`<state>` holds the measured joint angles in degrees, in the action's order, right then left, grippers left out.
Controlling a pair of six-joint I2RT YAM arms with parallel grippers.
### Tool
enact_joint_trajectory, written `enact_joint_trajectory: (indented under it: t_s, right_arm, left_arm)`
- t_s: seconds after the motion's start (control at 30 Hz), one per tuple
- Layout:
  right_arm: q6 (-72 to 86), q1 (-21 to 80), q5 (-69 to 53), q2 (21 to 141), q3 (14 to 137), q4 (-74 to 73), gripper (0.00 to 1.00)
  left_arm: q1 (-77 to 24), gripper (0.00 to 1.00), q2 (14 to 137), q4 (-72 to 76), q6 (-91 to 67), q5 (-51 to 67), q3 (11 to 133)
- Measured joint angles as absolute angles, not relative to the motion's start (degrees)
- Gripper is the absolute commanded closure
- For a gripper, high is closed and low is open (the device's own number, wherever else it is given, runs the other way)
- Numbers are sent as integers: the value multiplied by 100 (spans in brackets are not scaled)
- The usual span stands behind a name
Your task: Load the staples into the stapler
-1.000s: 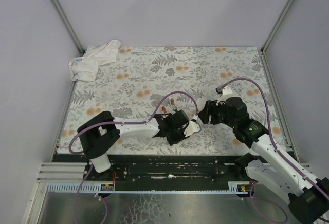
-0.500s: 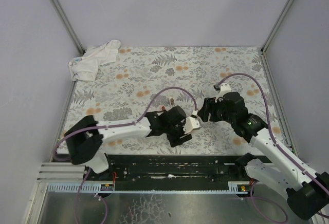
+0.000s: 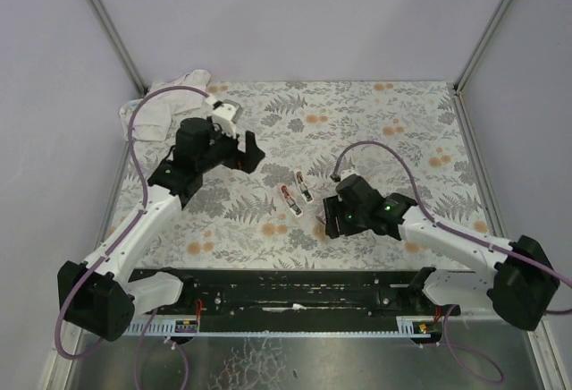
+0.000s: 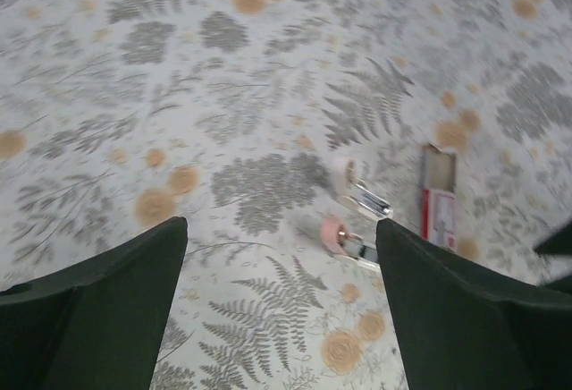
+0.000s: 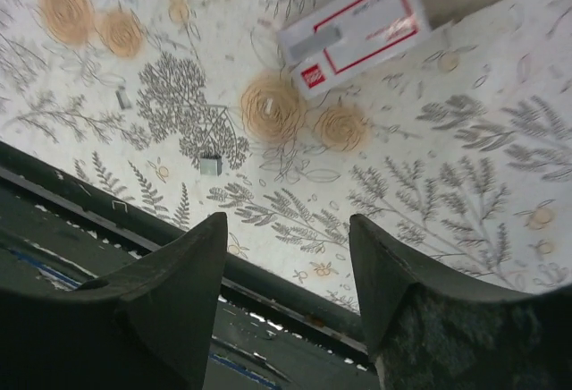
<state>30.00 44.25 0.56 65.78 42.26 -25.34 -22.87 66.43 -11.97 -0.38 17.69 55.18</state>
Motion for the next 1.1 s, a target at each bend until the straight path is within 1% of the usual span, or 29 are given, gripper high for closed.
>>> enact_joint_trajectory:
  t_s: [0.17,0.3,0.63,0.83,1.1]
  right_arm:
    - [3551,5242,578,7231,4274,-2749,39]
    - [3778,5634,965,7743,4554,-2884,41]
    - [3931,6075,1153,8613,5266,-2777,46]
    - [4080,6375,1251,9216,5542,-2709,51]
    - [4106,6455,1417,9664,5767,-2753,57]
  left_arm:
    - [-1494,5,6455,-1052,-563,1337,5251]
    - [-1210,3,6386,-1070,-753,775,5103]
    - [-1212,2,6189,-1068,-875,438,5028]
    - [-1214,2,6149,-1068,-926,239,5026]
    - [-1214,2,6119,-1068,-937,95,5017]
